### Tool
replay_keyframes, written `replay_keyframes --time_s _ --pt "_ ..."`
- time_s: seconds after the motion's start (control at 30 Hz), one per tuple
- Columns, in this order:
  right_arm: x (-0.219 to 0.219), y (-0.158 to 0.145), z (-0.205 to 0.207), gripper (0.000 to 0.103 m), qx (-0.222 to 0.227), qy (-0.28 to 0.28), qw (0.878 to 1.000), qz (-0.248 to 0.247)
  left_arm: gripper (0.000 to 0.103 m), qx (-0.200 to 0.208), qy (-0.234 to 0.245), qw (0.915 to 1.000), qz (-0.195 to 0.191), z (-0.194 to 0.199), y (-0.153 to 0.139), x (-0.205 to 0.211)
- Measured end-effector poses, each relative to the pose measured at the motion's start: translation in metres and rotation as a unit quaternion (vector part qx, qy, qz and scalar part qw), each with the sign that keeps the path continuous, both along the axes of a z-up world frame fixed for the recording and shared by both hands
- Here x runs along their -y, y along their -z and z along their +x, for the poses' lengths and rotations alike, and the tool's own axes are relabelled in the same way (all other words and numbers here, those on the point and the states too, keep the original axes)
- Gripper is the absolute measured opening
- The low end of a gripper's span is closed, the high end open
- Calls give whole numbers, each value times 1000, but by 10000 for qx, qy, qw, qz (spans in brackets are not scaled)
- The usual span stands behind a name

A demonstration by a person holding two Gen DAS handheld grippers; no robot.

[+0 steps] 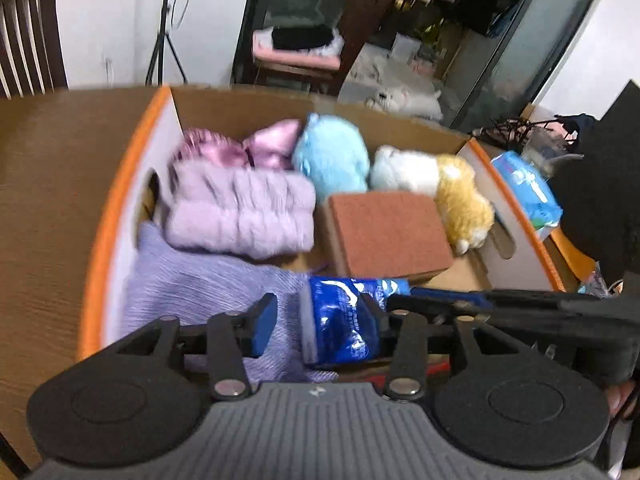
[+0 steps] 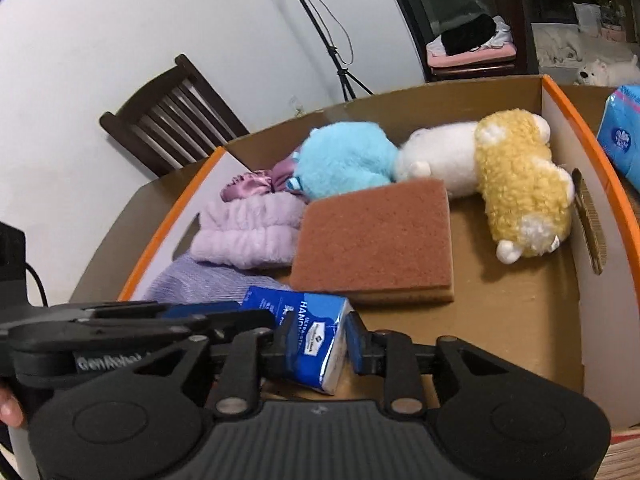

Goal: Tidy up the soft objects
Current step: 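Carry the blue tissue pack into the cardboard box and open both grippers, then move both grippers back over the table toward the plastic bag and foam wedge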

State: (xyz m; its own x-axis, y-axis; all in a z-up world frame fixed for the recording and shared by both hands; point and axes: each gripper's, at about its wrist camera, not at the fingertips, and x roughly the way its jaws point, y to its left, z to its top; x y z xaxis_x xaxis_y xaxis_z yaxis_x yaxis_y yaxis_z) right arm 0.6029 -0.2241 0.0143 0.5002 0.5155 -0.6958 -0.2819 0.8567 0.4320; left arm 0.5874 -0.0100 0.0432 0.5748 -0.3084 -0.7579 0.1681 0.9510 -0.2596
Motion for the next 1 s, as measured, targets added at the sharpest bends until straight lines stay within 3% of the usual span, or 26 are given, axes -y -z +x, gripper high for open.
replay_keyframes --time_s 0.17,0.37,0.53,0.63,0.8,0.9,1.0 --pt "28 -54 -35 36 686 74 9975 -121 49 671 35 9977 71 -50 -59 -17" --pt "69 -127 -107 49 1571 64 9846 -770 55 1360 82 9897 434 -132 -107 -27" --pt "100 -154 -168 54 1940 199 9751 -1057 60 1770 218 9816 688 -184 -130 -26" --pt "107 -161 -189 54 2013 276 9730 -1093 60 1869 182 9801 647 -200 -140 -23" --pt "105 -158 -237 55 2349 253 9670 -949 63 2243 12 9711 814 -249 -123 -17" --pt "105 -139 -279 60 2507 110 9649 -774 65 2278 -15 9719 591 -284 -92 -14" --pt "100 -110 -320 64 2564 -1 9642 -678 71 2446 -173 9668 718 -330 -55 -7"
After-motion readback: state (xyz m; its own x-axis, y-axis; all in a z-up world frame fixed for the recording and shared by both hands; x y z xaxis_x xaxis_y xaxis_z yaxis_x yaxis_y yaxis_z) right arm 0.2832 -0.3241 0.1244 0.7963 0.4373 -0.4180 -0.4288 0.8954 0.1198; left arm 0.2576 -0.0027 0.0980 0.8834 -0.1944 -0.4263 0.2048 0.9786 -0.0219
